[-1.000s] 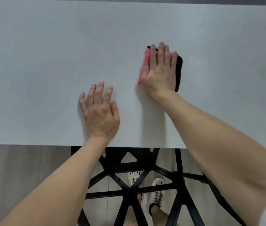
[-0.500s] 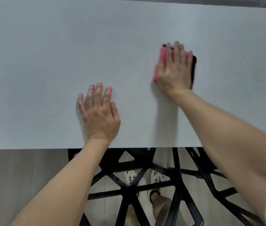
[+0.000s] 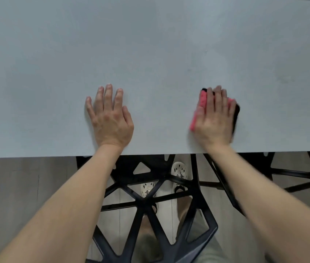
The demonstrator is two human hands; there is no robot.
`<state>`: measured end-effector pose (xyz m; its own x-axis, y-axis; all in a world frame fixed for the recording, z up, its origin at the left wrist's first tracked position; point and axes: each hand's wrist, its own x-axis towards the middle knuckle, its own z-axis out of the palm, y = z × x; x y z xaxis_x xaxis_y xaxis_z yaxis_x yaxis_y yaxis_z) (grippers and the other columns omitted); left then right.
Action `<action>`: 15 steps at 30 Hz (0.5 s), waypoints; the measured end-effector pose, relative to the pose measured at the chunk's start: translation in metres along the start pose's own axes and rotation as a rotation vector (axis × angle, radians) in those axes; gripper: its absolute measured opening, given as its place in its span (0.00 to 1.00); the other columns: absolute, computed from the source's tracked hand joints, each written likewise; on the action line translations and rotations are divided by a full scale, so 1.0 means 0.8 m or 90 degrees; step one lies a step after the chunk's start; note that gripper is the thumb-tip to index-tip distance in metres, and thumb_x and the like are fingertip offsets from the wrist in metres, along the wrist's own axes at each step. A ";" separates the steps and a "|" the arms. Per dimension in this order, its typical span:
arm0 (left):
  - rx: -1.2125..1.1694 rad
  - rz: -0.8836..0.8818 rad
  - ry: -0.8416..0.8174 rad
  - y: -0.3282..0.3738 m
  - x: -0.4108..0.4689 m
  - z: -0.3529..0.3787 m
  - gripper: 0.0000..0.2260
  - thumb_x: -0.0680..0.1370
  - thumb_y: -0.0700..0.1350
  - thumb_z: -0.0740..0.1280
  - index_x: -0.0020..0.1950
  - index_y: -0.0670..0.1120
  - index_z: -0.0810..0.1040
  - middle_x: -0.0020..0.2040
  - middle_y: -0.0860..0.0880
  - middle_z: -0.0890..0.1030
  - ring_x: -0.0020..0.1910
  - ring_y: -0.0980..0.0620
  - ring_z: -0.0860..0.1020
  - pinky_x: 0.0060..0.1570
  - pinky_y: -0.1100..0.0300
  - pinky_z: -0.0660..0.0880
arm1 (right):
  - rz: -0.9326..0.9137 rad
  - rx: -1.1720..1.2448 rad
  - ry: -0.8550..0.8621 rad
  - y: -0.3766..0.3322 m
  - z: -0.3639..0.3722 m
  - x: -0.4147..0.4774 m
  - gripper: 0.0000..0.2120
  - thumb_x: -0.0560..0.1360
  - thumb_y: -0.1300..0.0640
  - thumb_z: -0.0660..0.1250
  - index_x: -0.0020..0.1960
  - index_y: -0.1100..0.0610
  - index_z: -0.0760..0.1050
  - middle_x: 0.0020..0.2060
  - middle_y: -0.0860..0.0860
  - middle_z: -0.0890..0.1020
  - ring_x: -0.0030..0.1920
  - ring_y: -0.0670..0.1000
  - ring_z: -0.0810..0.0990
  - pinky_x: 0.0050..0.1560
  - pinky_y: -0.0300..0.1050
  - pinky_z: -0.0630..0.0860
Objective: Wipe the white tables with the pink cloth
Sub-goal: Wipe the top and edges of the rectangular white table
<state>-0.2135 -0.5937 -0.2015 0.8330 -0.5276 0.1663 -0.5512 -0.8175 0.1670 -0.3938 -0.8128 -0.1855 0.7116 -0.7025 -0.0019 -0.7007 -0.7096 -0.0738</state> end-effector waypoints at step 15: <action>0.003 -0.015 -0.016 -0.002 0.005 -0.001 0.24 0.85 0.52 0.58 0.81 0.49 0.71 0.83 0.45 0.69 0.84 0.42 0.64 0.83 0.37 0.54 | -0.094 0.038 -0.101 0.093 -0.022 0.101 0.32 0.88 0.40 0.42 0.89 0.50 0.49 0.89 0.52 0.48 0.88 0.52 0.43 0.87 0.56 0.40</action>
<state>-0.2093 -0.5940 -0.2005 0.8464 -0.5143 0.1384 -0.5318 -0.8305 0.1658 -0.3894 -0.9233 -0.1734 0.8090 -0.5702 -0.1425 -0.5869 -0.7966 -0.1445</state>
